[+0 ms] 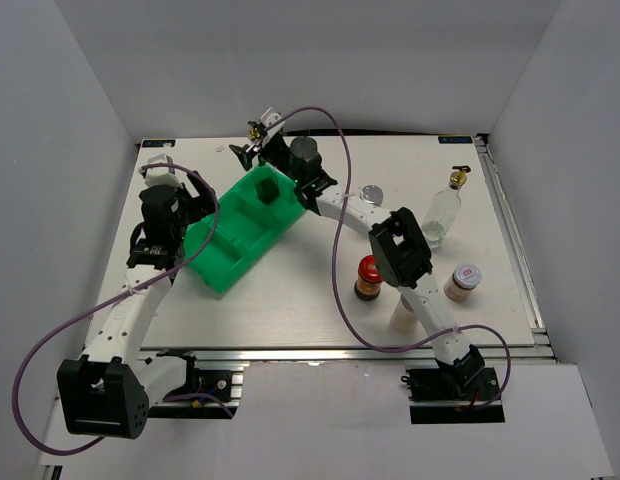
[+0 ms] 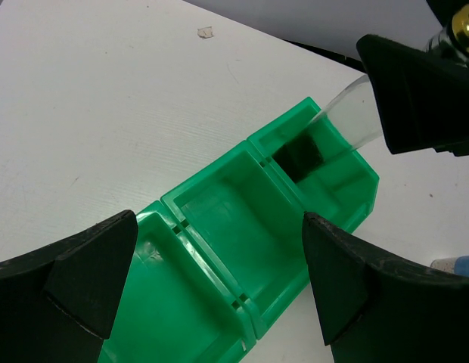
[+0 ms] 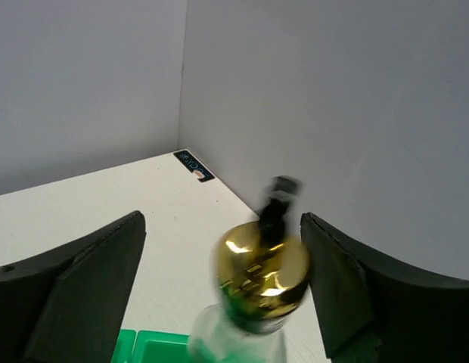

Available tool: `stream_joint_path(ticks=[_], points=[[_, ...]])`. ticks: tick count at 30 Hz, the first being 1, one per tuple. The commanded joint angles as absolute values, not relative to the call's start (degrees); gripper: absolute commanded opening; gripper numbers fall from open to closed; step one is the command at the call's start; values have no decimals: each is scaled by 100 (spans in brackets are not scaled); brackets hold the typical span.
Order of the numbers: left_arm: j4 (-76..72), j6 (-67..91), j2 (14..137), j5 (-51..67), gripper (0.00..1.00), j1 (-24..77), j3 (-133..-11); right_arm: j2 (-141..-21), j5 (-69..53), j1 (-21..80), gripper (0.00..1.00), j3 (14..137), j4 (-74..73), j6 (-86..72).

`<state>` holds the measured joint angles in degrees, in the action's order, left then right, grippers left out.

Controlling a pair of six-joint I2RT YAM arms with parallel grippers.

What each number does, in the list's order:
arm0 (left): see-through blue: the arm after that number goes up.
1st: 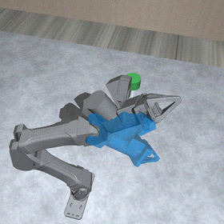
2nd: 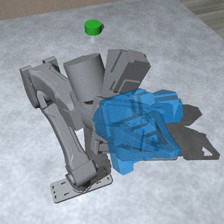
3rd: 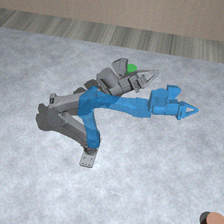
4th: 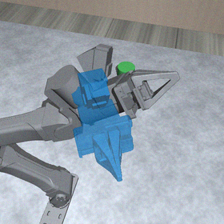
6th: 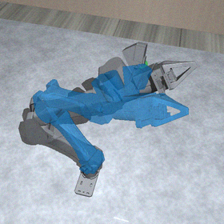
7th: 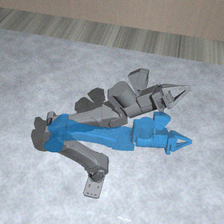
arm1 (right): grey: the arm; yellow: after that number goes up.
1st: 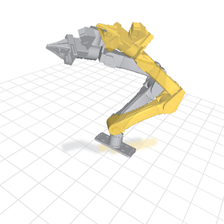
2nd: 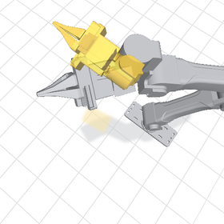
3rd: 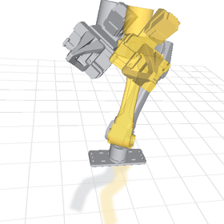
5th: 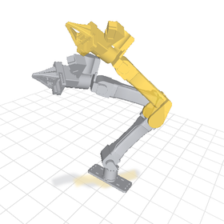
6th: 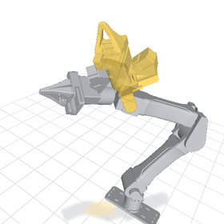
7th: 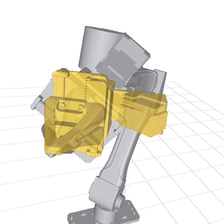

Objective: Organize the condiment bottles

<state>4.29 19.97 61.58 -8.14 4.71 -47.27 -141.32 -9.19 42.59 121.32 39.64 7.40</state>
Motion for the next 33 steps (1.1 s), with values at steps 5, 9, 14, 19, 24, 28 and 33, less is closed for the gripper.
stream_joint_path(ticks=[5,9,14,19,24,28,33], points=[[404,1942,6117,-800,98,457,-4685,-13483,-730,4263,89,11918,4201,861],[475,1925,6100,-853,98,457,-4720,-13202,-659,4254,89,11874,3824,1002],[527,1916,6038,-923,98,457,-4737,-12911,-475,4254,89,11909,3393,1186],[536,1907,5942,-975,98,457,-4711,-13008,-176,4254,89,12304,3068,1388],[554,1890,5906,-1037,98,457,-4702,-13017,-53,4254,89,12568,2954,1494],[589,1907,5898,-1090,98,457,-4737,-12606,-26,4254,89,12630,2690,1503],[624,1916,5819,-1204,98,457,-4720,-11709,385,4263,89,12366,2217,1363]])
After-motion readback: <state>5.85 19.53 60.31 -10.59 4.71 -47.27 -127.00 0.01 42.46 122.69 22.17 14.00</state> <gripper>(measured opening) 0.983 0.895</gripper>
